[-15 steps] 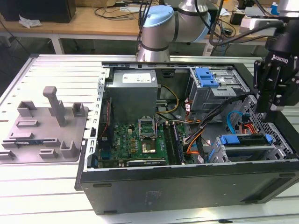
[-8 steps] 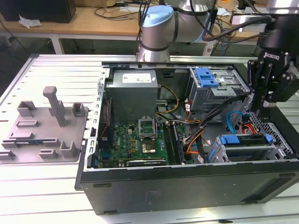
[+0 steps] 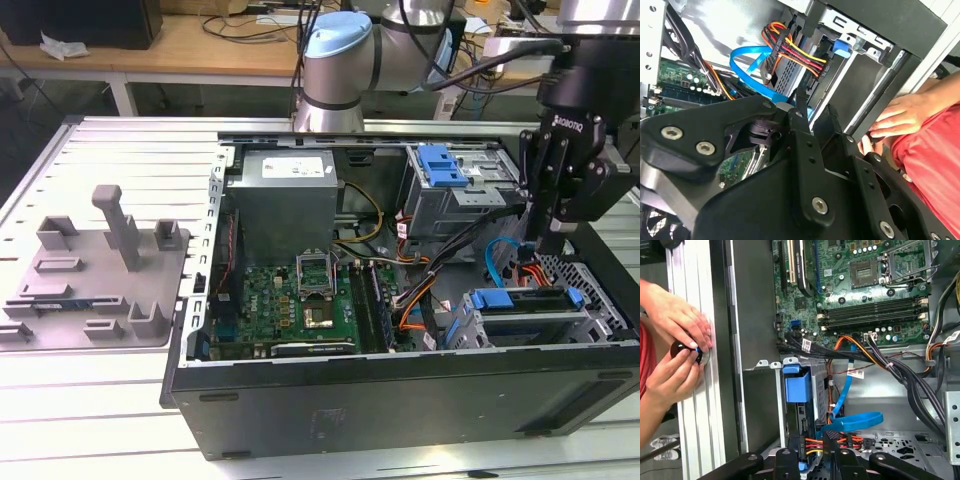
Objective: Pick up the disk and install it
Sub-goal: 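Insert the second disk wire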
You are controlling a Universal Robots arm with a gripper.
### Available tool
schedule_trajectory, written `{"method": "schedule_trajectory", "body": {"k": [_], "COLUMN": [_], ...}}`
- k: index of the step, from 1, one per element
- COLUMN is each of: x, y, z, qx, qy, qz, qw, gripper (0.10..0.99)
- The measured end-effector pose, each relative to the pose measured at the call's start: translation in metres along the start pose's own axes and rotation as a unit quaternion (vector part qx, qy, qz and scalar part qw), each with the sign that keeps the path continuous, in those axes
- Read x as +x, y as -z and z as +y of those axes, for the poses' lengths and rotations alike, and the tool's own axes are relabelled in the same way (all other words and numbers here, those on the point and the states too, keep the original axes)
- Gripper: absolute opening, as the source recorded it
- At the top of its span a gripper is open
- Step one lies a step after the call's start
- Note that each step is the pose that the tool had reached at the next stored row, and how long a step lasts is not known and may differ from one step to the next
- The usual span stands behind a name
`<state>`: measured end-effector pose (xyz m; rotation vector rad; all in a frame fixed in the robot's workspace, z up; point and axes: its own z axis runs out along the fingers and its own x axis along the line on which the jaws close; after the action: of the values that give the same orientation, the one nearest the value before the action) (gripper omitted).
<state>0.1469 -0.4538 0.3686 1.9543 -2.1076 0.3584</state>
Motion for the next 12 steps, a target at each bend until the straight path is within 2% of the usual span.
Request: {"method": "schedule_trajectory", "body": {"k": [2,6,8,12], "x": [0.0002,0.0029,0.0037,0.0031], "y": [-0.0008,-0.0027,-0.0036,-0.0051], "z": [0.0002,0.0,0.0,0.0004], "qx": [-0.002,-0.0094,-0.0117,-0.0118], "qy": [-0.004,-0.008,-0.01,-0.01], "qz": [-0.002,-0.0085,-0.0099,-0.0102], "qw": [1.0,0.9999,0.9998,0.9998], "gripper": [0.329,0.329,0.329,0.329]}}
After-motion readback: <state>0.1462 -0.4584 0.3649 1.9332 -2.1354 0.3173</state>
